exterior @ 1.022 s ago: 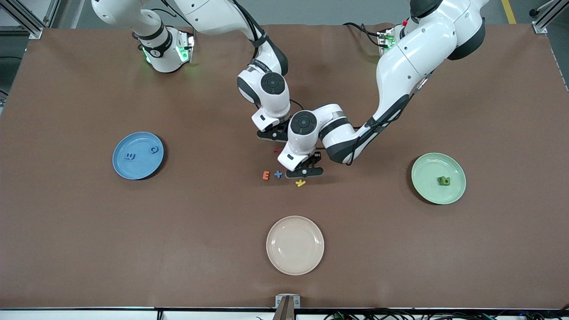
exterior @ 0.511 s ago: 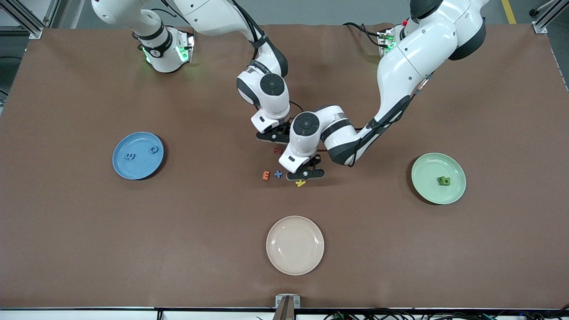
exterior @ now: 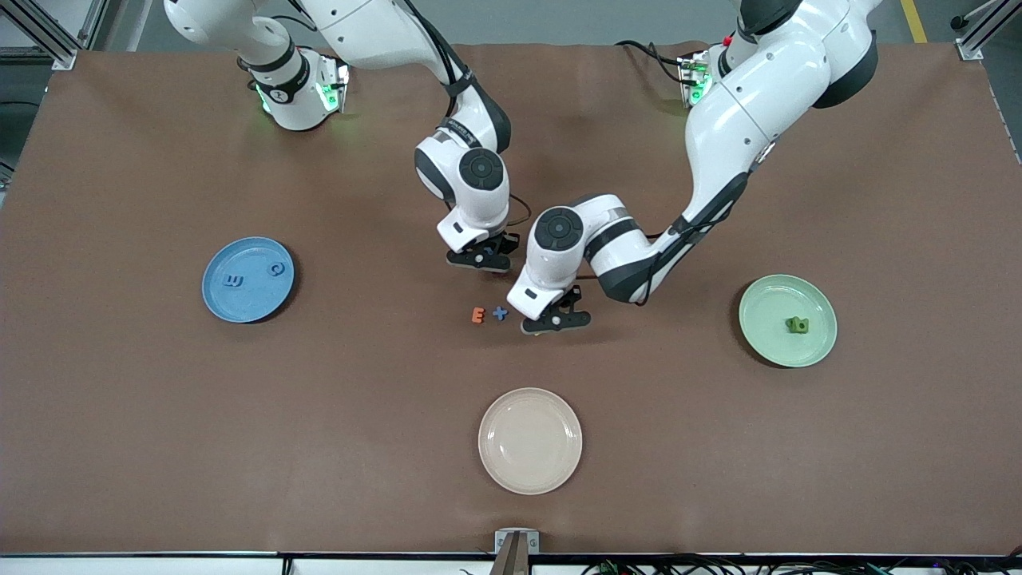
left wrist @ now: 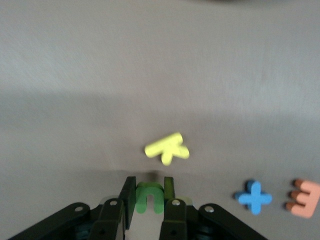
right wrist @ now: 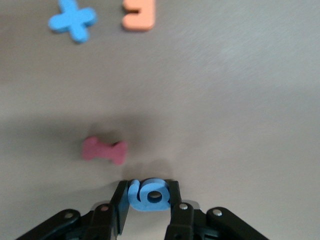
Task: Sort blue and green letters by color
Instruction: 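Carry the blue a to the blue plate while the left carries n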
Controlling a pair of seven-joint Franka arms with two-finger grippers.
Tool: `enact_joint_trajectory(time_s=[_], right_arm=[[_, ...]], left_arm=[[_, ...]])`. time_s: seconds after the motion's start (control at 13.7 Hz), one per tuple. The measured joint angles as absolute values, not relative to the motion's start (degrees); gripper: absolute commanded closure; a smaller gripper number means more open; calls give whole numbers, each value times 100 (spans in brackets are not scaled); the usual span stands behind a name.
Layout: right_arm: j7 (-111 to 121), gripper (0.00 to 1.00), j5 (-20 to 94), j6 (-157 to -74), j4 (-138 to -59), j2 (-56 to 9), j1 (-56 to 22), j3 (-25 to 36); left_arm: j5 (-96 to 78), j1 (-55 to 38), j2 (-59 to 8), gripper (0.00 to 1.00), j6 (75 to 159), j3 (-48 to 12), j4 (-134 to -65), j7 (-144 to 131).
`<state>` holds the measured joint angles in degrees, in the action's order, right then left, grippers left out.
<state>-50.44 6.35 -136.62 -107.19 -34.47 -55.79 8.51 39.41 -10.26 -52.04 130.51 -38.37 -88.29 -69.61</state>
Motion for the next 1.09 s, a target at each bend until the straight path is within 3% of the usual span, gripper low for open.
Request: enact_joint_trajectory(time_s=[0.29,0.58,0.88,1.09], right_arm=[[-4074,100,633,-12699,-10690,-3046,-5383,1213],[-2650,100,530,-11628,-10847,-2286,-4522,1313],[-917,100,197,-11492,-11684,-1392,-3387,1338],[96,99,1,-11509,-12273,-949,-2702,1336]], left_arm=[[3941,-589,-4850,97,12836,-3987,-8805,-6918],[3941,246,-4618,97,12172,-4558,-8808,-6384],[3943,1487,-4596,97,11407,-5416,-8901,-5725],[3947,2624,-4593,97,11306,-5994,-9257,-5190]])
